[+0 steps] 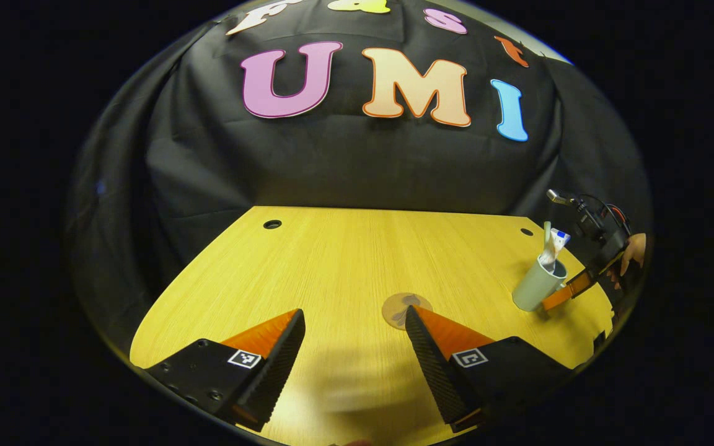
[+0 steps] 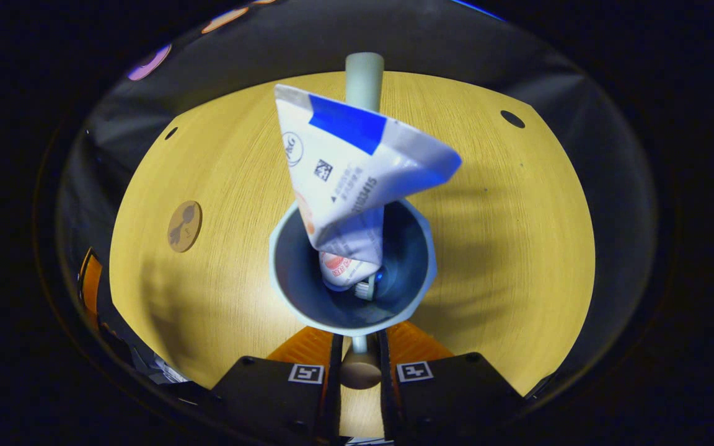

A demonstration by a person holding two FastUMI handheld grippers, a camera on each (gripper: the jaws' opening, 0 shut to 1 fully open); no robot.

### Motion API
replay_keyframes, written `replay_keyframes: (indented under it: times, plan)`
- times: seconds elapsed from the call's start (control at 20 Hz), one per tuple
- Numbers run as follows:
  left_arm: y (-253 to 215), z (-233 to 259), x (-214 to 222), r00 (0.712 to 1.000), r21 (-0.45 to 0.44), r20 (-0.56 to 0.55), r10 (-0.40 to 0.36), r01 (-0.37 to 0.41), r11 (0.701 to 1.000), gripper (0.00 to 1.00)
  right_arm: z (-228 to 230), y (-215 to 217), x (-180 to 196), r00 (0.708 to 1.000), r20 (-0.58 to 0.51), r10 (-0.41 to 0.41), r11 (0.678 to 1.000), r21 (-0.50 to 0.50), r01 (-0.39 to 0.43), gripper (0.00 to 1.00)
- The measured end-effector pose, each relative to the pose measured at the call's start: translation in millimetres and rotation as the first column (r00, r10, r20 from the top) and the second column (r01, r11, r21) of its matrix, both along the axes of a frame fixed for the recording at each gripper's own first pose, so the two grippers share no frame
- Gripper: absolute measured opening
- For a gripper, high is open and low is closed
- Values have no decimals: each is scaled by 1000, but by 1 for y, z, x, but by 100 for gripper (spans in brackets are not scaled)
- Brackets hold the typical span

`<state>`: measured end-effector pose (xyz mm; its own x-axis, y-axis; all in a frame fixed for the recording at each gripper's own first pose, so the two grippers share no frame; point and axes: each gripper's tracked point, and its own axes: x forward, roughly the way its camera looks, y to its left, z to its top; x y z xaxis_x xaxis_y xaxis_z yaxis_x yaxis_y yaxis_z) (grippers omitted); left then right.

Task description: Put the toothbrush and toothpaste on the desktop into the cup, then pick up the cup and place it on the coaster on the desktop.

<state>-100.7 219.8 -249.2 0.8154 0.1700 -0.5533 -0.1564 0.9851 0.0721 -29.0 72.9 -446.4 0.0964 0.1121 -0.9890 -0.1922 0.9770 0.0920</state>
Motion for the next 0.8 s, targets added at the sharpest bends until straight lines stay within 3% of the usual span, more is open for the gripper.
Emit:
replay_keyframes:
  times: [0.4,0.45,0.65,0.7,0.75,0.8]
  plan:
    - [9,-4,-2,1000,-26,-2,8,-8,1000,95,2,8,3,1000,6,11,994,109,-12,28]
    - [13,-5,-3,1000,-26,-3,11,-12,1000,95,1,12,3,1000,7,14,992,122,-15,24]
    - [22,-9,-7,999,-38,-10,33,-34,999,95,7,15,8,999,19,33,985,169,-35,28]
    - [25,-10,-8,999,-40,-12,38,-38,998,95,7,17,10,999,22,38,982,185,-41,24]
    - [27,-11,-8,999,-43,-13,42,-42,998,95,9,15,9,999,21,38,979,199,-42,28]
    - [30,-12,-9,999,-46,-15,46,-47,998,95,8,15,7,999,16,42,977,210,-44,24]
